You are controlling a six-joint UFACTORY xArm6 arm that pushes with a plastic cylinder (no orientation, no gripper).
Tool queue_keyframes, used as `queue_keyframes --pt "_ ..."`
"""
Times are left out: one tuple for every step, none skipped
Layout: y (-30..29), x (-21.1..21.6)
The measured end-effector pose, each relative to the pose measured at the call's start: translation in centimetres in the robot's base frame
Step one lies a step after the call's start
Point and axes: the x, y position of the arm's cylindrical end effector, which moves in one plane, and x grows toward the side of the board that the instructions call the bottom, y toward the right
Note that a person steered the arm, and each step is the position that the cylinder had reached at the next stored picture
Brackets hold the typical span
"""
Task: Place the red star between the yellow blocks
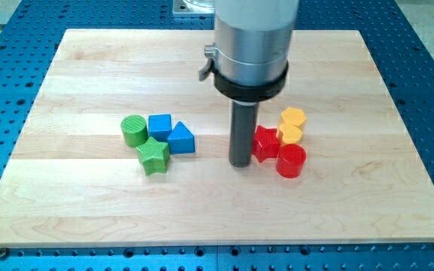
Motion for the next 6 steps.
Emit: queue_keyframes --pt "6.3 -3.1" --pt "-3.1 -4.1" --pt "-0.6 -8.2" --pt "7.1 -7.4" --pt "4.4 -11.1" --pt "9.7 -15.0"
